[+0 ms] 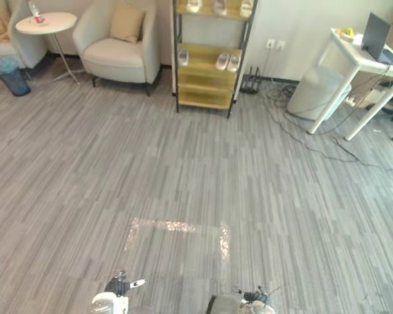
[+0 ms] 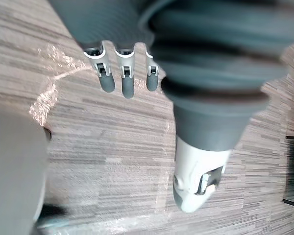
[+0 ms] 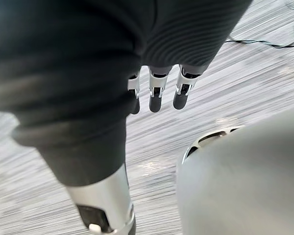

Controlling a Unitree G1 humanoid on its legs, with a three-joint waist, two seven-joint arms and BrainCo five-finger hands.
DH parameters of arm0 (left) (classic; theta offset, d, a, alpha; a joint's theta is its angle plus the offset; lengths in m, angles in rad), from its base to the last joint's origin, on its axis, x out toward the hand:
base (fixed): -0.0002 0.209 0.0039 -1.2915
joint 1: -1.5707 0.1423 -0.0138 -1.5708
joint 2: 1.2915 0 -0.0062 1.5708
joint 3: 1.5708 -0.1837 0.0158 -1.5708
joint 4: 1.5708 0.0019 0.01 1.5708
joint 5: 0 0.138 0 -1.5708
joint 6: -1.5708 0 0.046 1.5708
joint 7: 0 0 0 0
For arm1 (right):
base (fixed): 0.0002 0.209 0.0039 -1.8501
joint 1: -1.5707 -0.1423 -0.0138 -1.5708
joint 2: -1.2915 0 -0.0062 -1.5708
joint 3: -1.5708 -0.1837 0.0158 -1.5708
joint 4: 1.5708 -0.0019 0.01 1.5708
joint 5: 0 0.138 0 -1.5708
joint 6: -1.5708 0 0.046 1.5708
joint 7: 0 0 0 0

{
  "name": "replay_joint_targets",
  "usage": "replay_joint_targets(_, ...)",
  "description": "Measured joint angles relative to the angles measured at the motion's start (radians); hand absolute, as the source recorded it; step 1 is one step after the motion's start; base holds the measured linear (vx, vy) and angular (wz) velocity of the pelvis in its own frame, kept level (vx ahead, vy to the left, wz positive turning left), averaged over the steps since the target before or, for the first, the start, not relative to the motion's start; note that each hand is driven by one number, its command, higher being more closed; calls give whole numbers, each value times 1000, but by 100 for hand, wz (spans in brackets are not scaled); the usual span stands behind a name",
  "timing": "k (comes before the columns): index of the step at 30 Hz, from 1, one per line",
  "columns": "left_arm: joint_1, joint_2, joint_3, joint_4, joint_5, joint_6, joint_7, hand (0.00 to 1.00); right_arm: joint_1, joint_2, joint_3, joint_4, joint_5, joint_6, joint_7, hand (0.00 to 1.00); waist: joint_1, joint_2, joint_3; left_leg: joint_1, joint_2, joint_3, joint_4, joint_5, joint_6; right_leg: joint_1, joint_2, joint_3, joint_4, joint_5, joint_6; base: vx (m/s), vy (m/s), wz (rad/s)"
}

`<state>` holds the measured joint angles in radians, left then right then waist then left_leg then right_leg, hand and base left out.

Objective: Pick up cushions and gather them together orderly.

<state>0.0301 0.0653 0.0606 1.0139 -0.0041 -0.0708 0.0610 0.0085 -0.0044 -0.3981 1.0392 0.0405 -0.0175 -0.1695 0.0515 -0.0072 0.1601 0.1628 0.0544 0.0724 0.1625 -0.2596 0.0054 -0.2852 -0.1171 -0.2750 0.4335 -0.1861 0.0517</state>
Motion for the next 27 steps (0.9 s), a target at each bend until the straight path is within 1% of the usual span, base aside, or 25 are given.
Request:
replay_joint_targets(1,2,3,2,-1,0,-1,-1,0,-1,1,1,3,0,2,0,0,0,-11,0,16,1,-2,-9,-10,-17,-3,14,17,-96,63,-2,399,-250,25)
replay_joint_targets(2,4,15,7,1,0,-1,0,0,6,4,1,9,0,2,1,0,1,-33,-2,31,-12,-10,-9,-29,-42,-2,14,56,-182,177,-11,487,-324,22)
replay_joint_targets(3,3,0,29,24,1,0,1,0,7,-11,-11,7,0,1,1,0,-6,-8,-4,60,14,-36,-6,-52,-53,7,40,65,-138,210,-53,398,-276,18)
replay_joint_targets(4,6,-9,41,25,1,-1,0,0,9,-20,-16,7,-1,1,1,0,-4,11,-12,60,35,-39,4,-52,-53,10,53,65,-125,178,-63,397,-264,13)
replay_joint_targets(5,7,-27,41,27,1,-2,1,0,9,-29,-30,9,-1,1,1,0,-2,36,-19,48,54,-52,43,-55,-58,16,72,47,-123,141,-64,377,-254,16)
replay_joint_targets(6,7,-43,58,28,1,-1,0,0,9,-30,-36,8,2,0,2,0,-4,58,-21,11,79,-64,144,-56,-60,45,93,26,-138,118,-74,369,-269,23)
replay_joint_targets(7,8,-54,72,23,2,-1,-2,0,11,-30,-34,7,2,1,2,0,-4,64,-21,-28,95,-72,247,-55,-62,69,107,19,-154,108,-80,368,-256,41)
replay_joint_targets(8,4,-60,93,9,2,-1,-5,0,15,-30,-20,-2,2,1,1,0,-7,76,-15,-127,130,-83,473,-29,-83,124,130,-4,-190,96,-88,355,-216,34)
replay_joint_targets(9,7,-65,110,-10,1,-1,-5,0,14,-28,1,-1,2,2,0,0,5,73,-6,-219,177,-73,683,-18,-80,181,159,-11,-219,82,-102,438,-221,24)
replay_joint_targets(10,9,-61,113,-22,1,-1,-5,0,14,-24,13,-1,1,2,-1,0,10,77,-7,-255,193,-58,755,-22,-85,214,170,-11,-231,73,-115,360,-155,-1)
replay_joint_targets(11,18,-57,111,-34,1,-3,-5,0,12,-21,14,0,3,2,-2,0,15,66,-1,-297,200,-35,787,-35,-98,260,171,-22,-245,72,-117,346,-134,-4)
replay_joint_targets(12,20,-51,106,-38,0,-3,-4,0,9,-18,13,-1,4,2,-4,0,17,55,1,-320,196,-19,765,-45,-91,286,171,-22,-266,70,-115,302,-90,-6)
replay_joint_targets(13,19,-49,100,-45,0,-3,-5,0,2,-17,13,-2,6,0,-6,0,19,56,0,-347,187,2,695,-62,-96,314,167,-14,-287,70,-115,290,-57,-16)
replay_joint_targets(14,16,-51,96,-48,-1,-3,-4,0,-9,-16,13,-2,6,0,-7,0,24,56,0,-366,166,-1,596,-67,-89,333,161,0,-302,70,-113,309,29,-35)
replay_joint_targets(15,10,-51,92,-46,-1,-3,-3,0,-19,-13,12,-1,6,0,-7,0,30,56,1,-372,135,-22,453,-62,-89,346,148,17,-308,71,-108,385,146,-46)
replay_joint_targets(16,3,-51,71,-41,-2,-3,-2,0,-15,-14,9,0,4,0,-7,0,36,59,0,-359,81,-93,224,70,-110,359,131,36,-309,58,-81,382,163,-40)
replay_joint_targets(17,2,-50,68,-40,-3,-3,-2,0,-11,-12,8,3,3,1,-7,0,38,65,-2,-351,70,-101,210,114,-116,365,129,46,-308,54,-73,300,135,-26)
replay_joint_targets(18,-1,-47,65,-36,-6,-3,-2,0,-5,0,8,7,3,5,-6,0,42,51,-6,-325,51,-102,187,120,-106,376,118,64,-316,51,-55,228,89,-1)
replay_joint_targets(19,-5,-40,57,-34,-10,-4,0,0,-1,5,7,-1,3,6,-7,0,41,40,-8,-310,35,-97,168,124,-101,381,100,66,-318,49,-46,216,95,8)
replay_joint_targets(20,-16,-38,56,-25,-13,-4,0,0,2,5,5,0,3,8,-7,0,38,23,-6,-298,20,-88,162,124,-100,392,80,67,-319,42,-35,262,150,13)
replay_joint_targets(21,-16,-33,57,-24,-18,-4,0,0,8,7,5,0,2,10,-7,0,41,10,-13,-293,6,-84,159,125,-99,397,66,67,-320,39,-30,191,112,8)
replay_joint_targets(24,-12,-31,55,-19,-18,-3,0,0,21,16,-23,0,1,11,-7,0,42,3,-18,-233,-18,-83,108,135,-83,430,45,71,-327,40,-26,126,54,6)
replay_joint_targets(27,-10,-27,36,-14,-18,-3,-3,0,32,24,-32,0,1,11,-6,0,42,1,-27,-207,-24,-84,44,151,-71,429,38,73,-335,39,-23,56,-11,0)
